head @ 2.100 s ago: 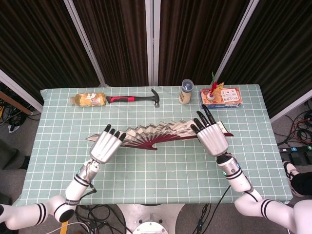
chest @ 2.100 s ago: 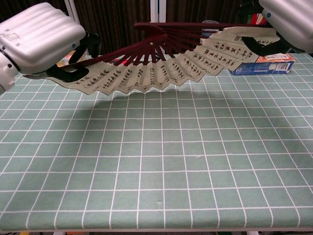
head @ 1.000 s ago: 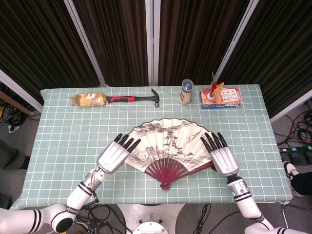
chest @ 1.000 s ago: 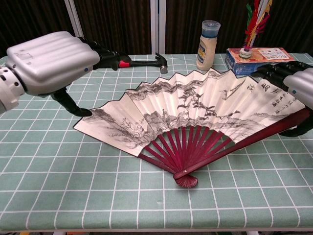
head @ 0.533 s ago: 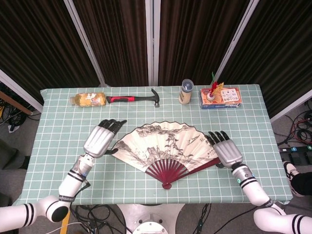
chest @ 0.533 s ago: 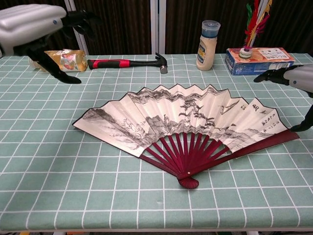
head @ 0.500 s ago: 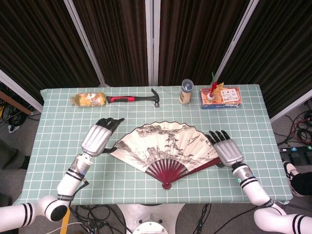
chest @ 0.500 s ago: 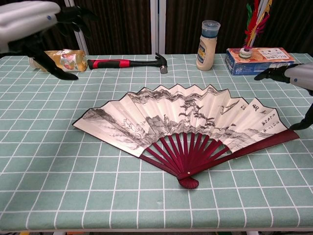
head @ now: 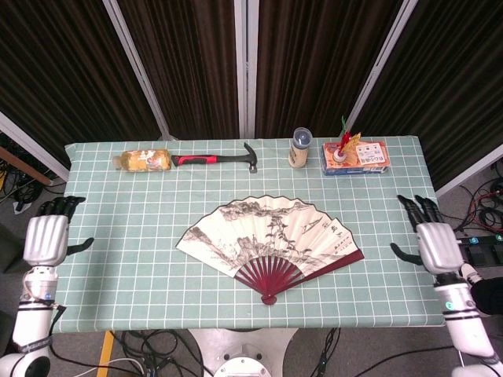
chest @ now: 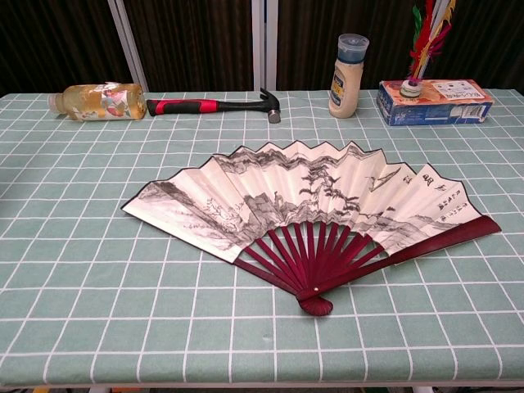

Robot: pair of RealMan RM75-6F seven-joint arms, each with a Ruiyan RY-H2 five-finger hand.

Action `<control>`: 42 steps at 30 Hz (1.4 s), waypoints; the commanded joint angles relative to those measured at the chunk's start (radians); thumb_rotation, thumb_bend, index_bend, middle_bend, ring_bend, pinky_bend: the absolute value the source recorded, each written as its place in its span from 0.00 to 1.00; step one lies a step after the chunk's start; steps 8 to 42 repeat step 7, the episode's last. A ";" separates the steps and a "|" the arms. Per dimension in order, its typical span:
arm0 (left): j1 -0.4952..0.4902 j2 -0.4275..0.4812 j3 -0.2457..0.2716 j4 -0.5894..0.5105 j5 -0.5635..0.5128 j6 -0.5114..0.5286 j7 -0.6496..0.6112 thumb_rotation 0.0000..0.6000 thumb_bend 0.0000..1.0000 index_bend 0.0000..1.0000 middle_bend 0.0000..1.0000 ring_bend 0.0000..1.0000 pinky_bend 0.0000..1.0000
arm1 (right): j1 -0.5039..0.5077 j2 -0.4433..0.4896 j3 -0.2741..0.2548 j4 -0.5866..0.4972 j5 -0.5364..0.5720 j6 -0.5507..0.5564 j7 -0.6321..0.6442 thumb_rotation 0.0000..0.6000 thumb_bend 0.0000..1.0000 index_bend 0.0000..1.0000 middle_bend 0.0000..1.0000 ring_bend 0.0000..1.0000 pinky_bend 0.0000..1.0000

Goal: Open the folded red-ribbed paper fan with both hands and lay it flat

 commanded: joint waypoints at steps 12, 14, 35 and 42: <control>0.126 0.024 0.109 -0.085 0.086 0.119 0.085 1.00 0.00 0.24 0.23 0.19 0.21 | -0.135 0.051 -0.067 -0.032 -0.041 0.106 0.043 1.00 0.10 0.06 0.12 0.00 0.00; 0.126 0.024 0.109 -0.085 0.086 0.119 0.085 1.00 0.00 0.24 0.23 0.19 0.21 | -0.135 0.051 -0.067 -0.032 -0.041 0.106 0.043 1.00 0.10 0.06 0.12 0.00 0.00; 0.126 0.024 0.109 -0.085 0.086 0.119 0.085 1.00 0.00 0.24 0.23 0.19 0.21 | -0.135 0.051 -0.067 -0.032 -0.041 0.106 0.043 1.00 0.10 0.06 0.12 0.00 0.00; 0.126 0.024 0.109 -0.085 0.086 0.119 0.085 1.00 0.00 0.24 0.23 0.19 0.21 | -0.135 0.051 -0.067 -0.032 -0.041 0.106 0.043 1.00 0.10 0.06 0.12 0.00 0.00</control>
